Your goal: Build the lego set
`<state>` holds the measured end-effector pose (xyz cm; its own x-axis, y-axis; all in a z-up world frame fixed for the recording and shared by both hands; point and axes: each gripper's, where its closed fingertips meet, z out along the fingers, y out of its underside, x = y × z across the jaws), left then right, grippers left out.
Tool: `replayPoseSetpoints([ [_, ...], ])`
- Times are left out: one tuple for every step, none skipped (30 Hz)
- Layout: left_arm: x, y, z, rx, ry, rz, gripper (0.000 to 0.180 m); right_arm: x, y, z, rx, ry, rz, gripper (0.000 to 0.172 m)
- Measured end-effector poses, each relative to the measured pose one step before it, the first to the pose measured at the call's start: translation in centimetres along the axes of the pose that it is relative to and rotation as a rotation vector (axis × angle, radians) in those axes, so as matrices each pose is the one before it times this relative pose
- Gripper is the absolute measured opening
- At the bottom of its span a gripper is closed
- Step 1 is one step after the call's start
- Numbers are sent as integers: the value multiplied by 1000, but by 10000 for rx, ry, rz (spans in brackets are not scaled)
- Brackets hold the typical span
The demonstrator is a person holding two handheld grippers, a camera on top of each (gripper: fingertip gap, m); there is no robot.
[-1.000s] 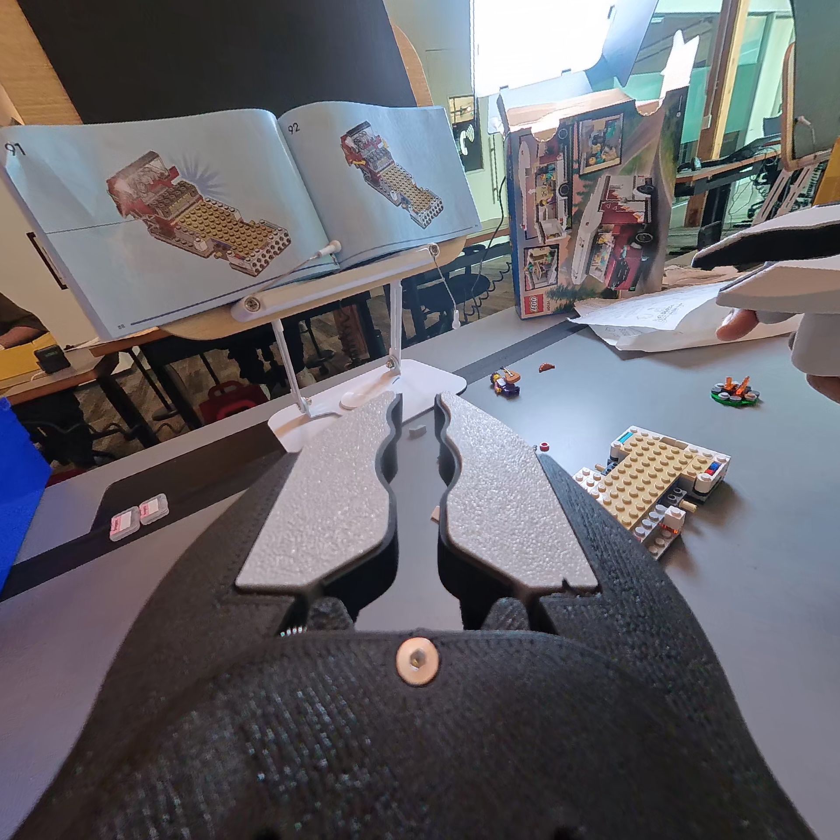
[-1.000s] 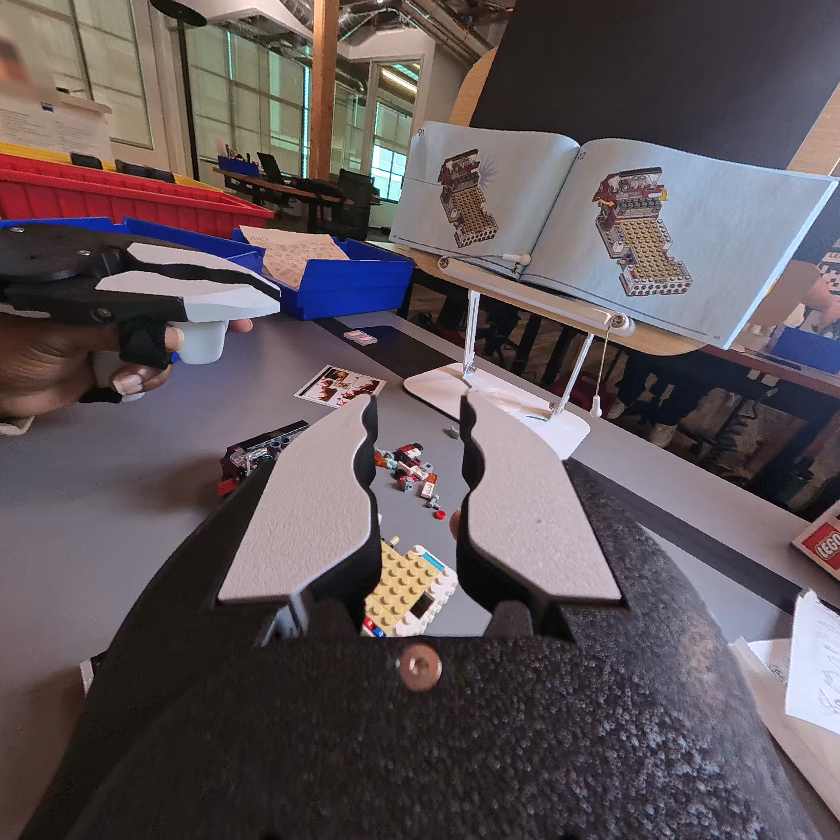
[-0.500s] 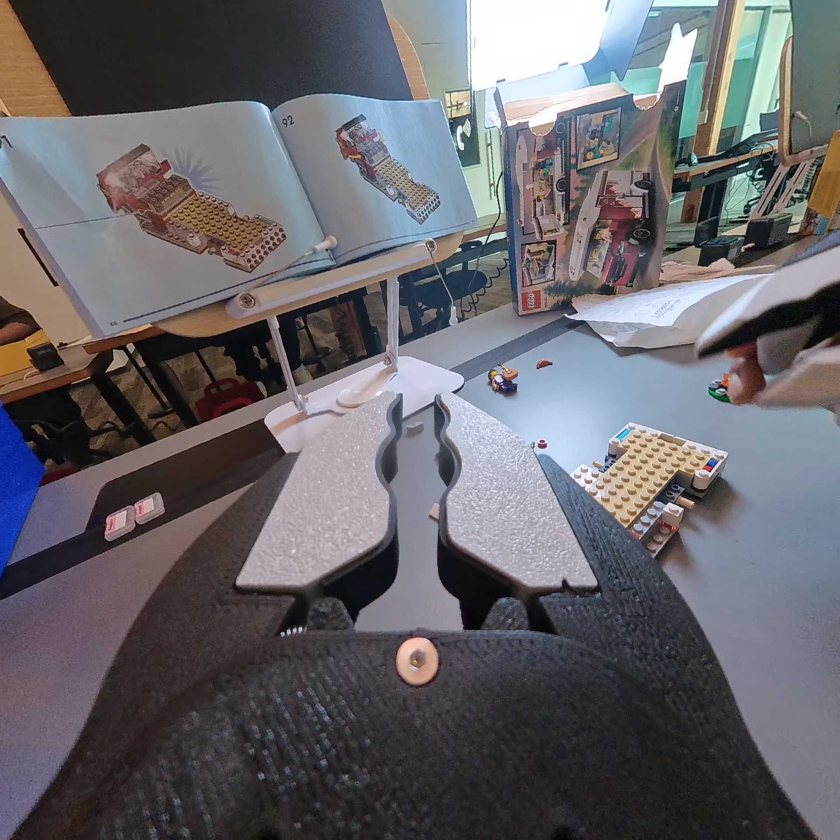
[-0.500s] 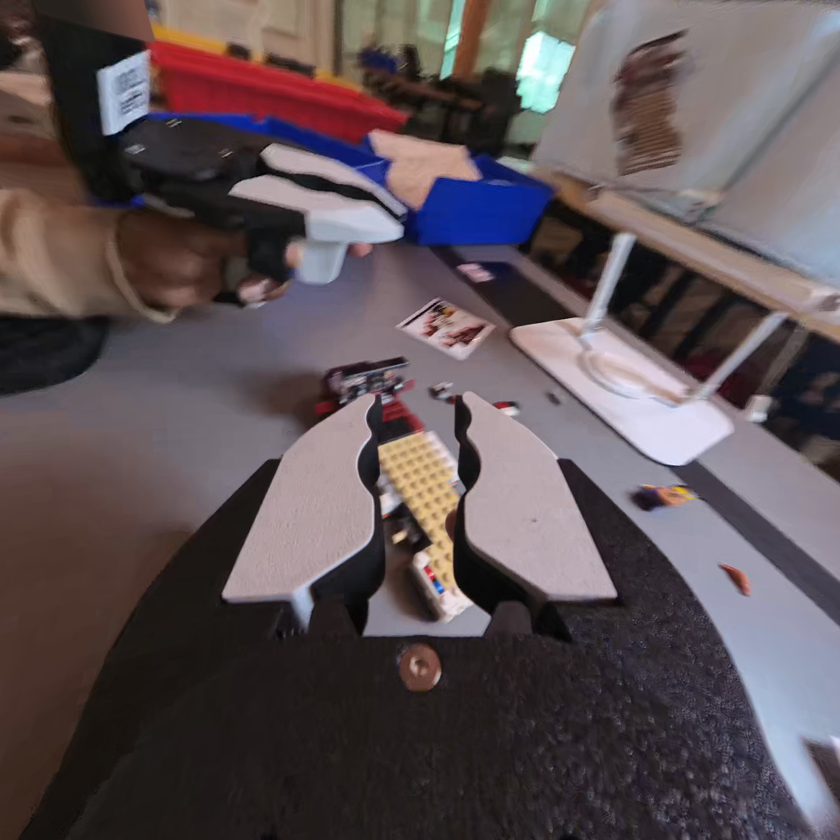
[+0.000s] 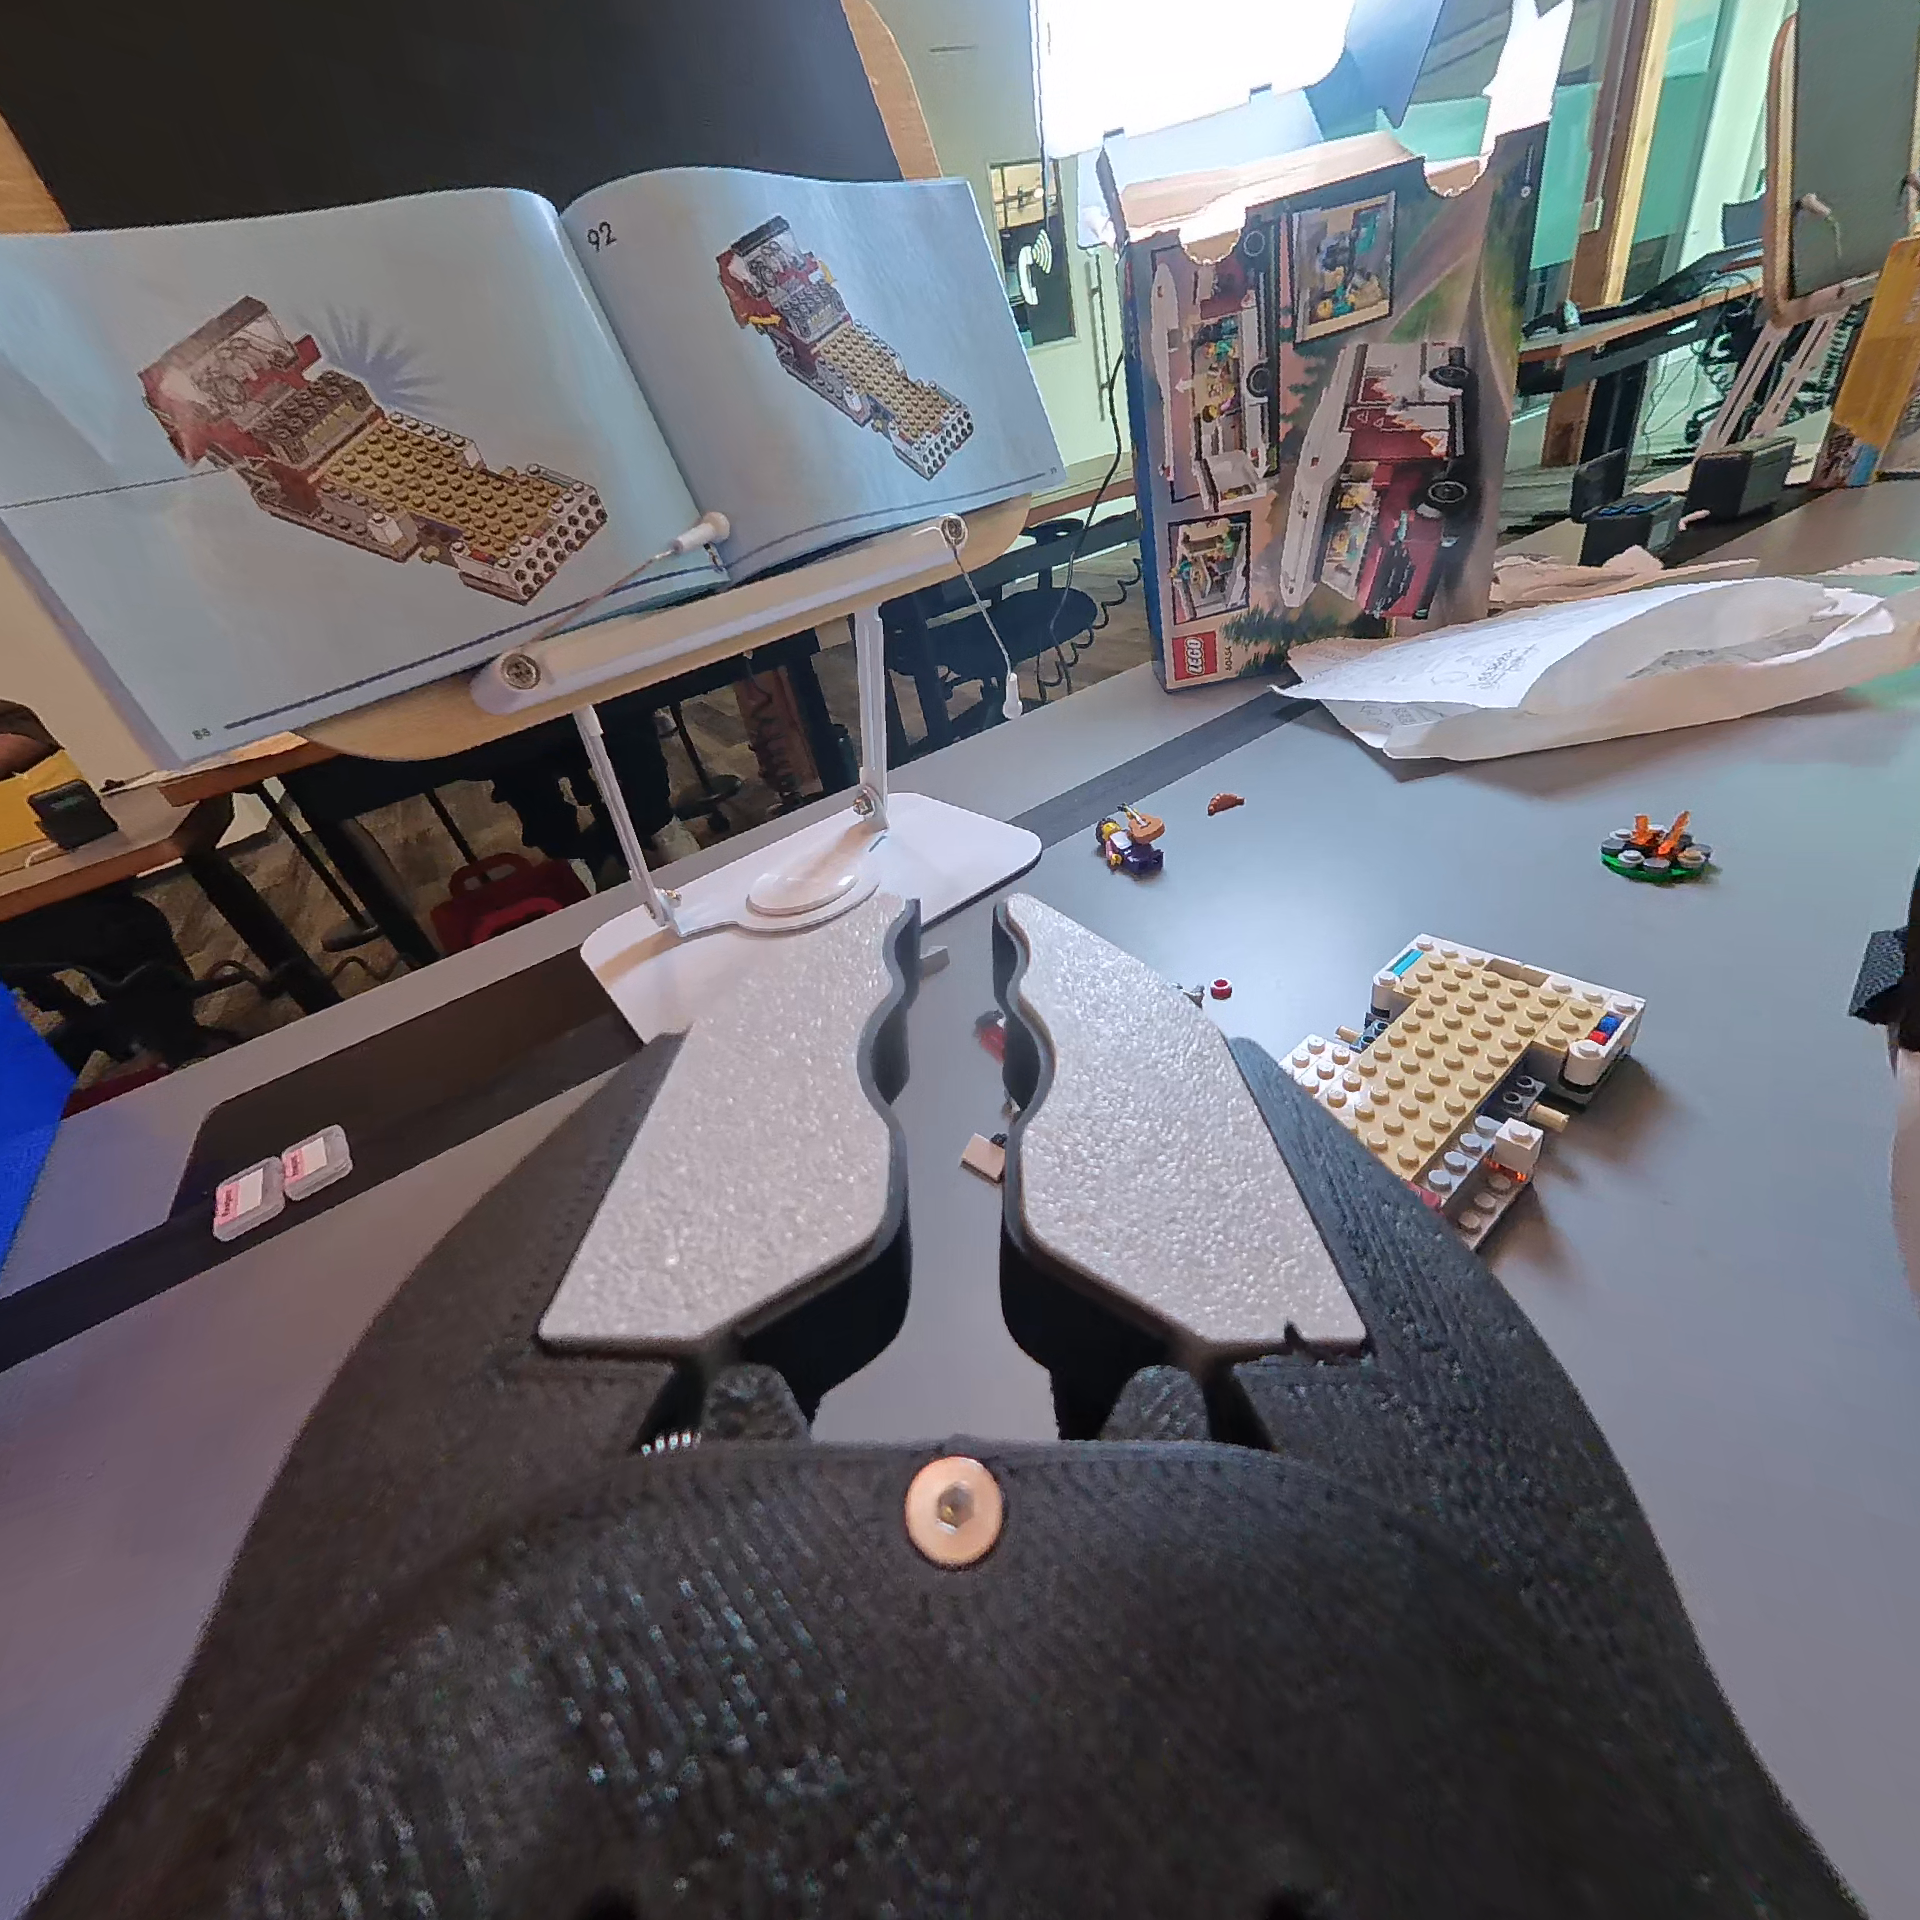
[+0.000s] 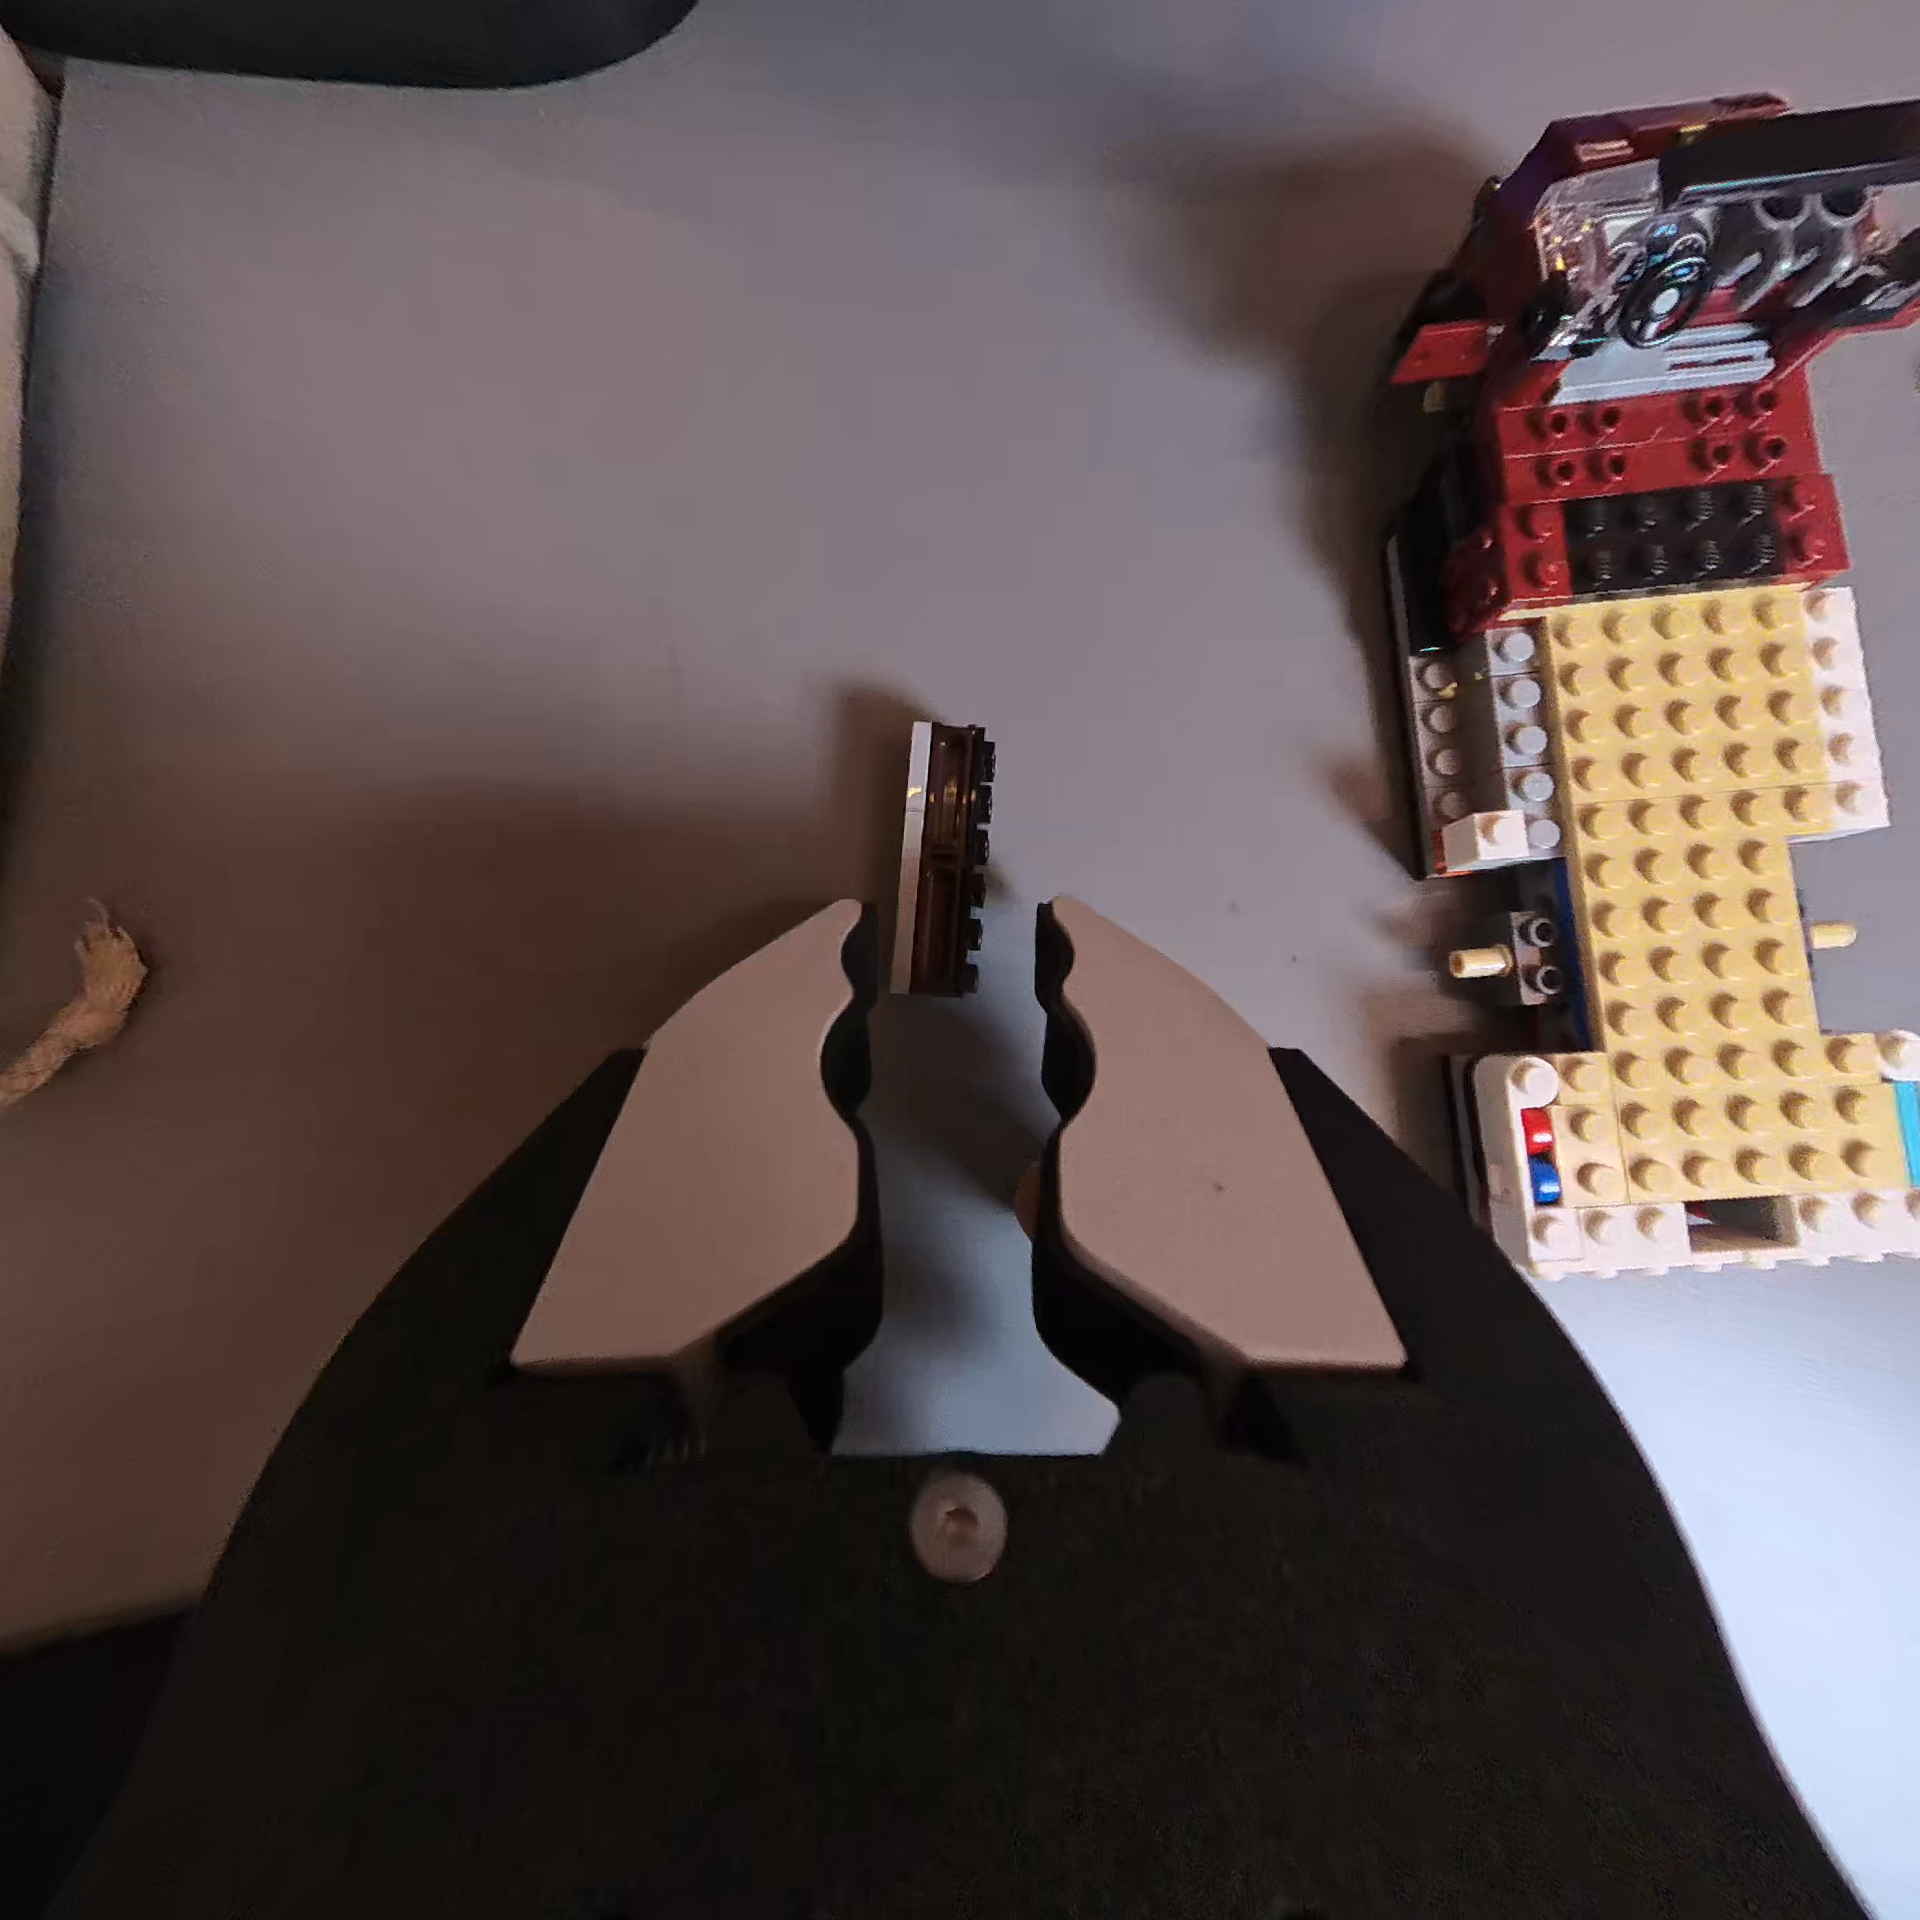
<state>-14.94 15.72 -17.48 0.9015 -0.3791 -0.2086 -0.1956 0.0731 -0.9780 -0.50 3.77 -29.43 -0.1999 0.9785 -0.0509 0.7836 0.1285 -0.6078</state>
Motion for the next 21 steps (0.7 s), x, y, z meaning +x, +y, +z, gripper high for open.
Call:
replayPoseSetpoints([
  [55, 51, 17, -27, -1, 13, 13, -23, 19, 41, -50, 12, -20, 25],
  [43, 83, 20, -36, -5, 23, 13, -81, 70, 47, -69, -13, -56, 21],
  [35, 64, 18, -31, -14, 32, 13, -55, 57, 42, -60, 24, -57, 16],
  [-3, 35, 15, -19, -20, 31, 13, -4, 1, 15, -47, 43, -22, 16],
  [-10, 35, 15, -19, -34, 16, 12, 3, 13, 5, -57, 28, 11, 15],
  [-23, 40, 28, -21, -34, 12, 12, -1, -2, 0, -43, 19, 11, 15],
  [-43, 54, 21, -31, -48, 14, 13, -5, 6, 0, -14, 15, -4, 15],
  [-57, 55, 29, -32, -60, 7, 13, 13, -4, -9, -1, 9, -2, 15],
  [-27, 41, 13, -19, -37, -7, 13, 3, 0, 1, -5, 2, 17, 15],
  [-78, 27, 42, -29, -66, -19, 13, 14, 5, -3, -8, 4, 18, 15],
  [-144, -8, 88, -19, -88, -24, 12, 28, -9, 5, -1, -2, 17, 15],
  [-148, -15, 148, -26, -60, -7, 12, 5, -13, 6, 3, -18, 34, 15],
  [-169, -18, 203, -43, -66, 18, 12, 20, -12, 6, -2, -17, 46, 15],
  [-254, -100, 221, -23, -111, 21, 12, 15, -5, 2, 1, 2, 27, 15],
  [-293, -187, 240, 6, -136, 19, 12, 10, 6, 9, -1, 14, -1, 15],
  [-357, -318, 284, 38, -152, 60, 12, -6, 3, 15, -15, 18, -8, 15],
  [-520, -508, 383, 93, -189, 79, 11, 4, 18, 5, -24, 15, 0, 15],
  [-750, -707, 527, 138, -261, -17, 9, 14, 14, 19, -22, 11, -5, 15],
  [-867, -823, 698, 126, -244, -122, 8, 15, 7, 21, -9, 4, -7, 15],
  [-997, -917, 865, 134, -260, -144, 7, 12, 6, 19, 0, 0, 15, 15],
  [-1171, -935, 1023, 143, -322, -99, 6, 27, 15, 13, 0, 11, 24, 15],
])
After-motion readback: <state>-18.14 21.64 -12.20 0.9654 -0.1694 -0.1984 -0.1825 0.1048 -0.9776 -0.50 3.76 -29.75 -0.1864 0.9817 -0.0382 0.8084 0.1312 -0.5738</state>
